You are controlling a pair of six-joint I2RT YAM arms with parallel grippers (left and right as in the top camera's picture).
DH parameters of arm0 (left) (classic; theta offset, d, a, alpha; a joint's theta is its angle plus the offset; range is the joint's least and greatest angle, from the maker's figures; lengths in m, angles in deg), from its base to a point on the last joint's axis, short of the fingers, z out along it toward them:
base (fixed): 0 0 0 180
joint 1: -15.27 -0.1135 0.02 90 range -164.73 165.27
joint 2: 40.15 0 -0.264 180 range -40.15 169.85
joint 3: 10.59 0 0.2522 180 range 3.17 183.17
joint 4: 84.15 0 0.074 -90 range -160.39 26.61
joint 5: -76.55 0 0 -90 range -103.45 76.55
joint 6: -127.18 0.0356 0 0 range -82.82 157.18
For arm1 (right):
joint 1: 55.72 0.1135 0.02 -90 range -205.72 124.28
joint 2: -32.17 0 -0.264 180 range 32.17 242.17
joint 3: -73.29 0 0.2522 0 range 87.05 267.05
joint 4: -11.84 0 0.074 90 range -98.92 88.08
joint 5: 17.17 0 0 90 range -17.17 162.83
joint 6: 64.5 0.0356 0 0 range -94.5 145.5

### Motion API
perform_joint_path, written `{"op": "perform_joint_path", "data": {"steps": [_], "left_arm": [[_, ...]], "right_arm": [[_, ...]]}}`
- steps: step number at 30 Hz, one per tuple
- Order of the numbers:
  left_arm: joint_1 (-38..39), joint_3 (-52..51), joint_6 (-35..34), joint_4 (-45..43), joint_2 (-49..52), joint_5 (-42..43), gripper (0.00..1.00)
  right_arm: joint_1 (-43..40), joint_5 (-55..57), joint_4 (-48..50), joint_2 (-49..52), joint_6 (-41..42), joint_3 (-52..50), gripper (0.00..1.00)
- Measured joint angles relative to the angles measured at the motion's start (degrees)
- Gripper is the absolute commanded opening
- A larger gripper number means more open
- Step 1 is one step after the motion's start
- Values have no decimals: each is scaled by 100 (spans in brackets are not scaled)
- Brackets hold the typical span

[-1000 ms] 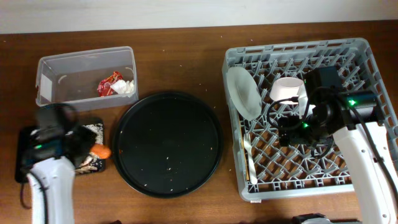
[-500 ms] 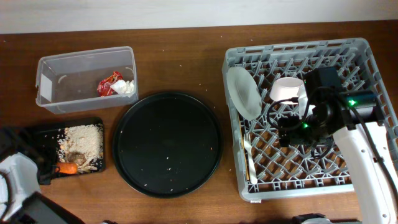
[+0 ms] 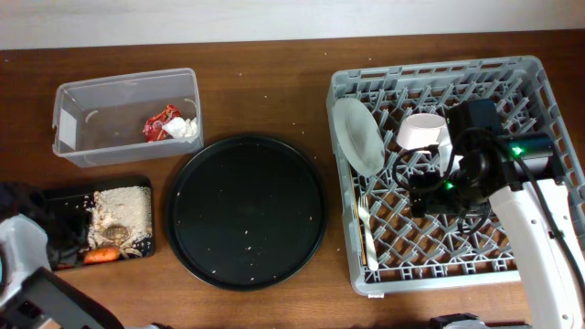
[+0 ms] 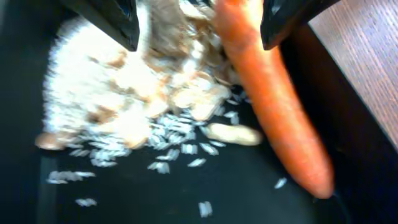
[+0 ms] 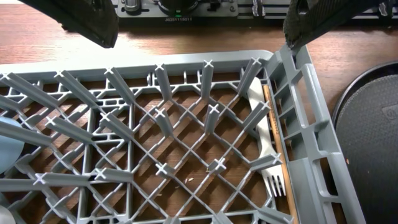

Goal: Sort waste into correct bins and load items into the dishwasher rack

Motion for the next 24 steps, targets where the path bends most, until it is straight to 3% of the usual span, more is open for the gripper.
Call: {"op": "perform_joint_path", "data": {"steps": [4, 8, 10, 12, 15, 17, 20, 24], "left_arm": [[774, 297, 341, 81, -901, 227, 71], [2892, 339, 1104, 179, -1241, 345, 92], [4140, 348, 1526, 522, -1244, 391, 96], [4752, 378, 1836, 1078, -1244, 365, 98], [4819, 601, 2262, 2664, -1224, 221, 99], [4636, 780, 2378, 3230, -1311, -17, 99], [4551, 798, 2699, 3215, -1910, -302, 99], [4546, 374, 2889, 2153, -3980, -496, 99]], "right_arm": [[0, -46, 129, 0, -17, 0, 97], [-2, -413, 411, 0, -24, -2, 98], [-4, -699, 761, 2, -31, -7, 98], [-4, -822, 1034, 11, -142, -11, 98], [-4, -894, 1045, 98, -409, -13, 98], [-4, -911, 1040, 90, -479, -13, 98], [-4, -752, 1126, -264, -411, -22, 98], [-9, -531, 1711, -1650, -321, -299, 98]]}}
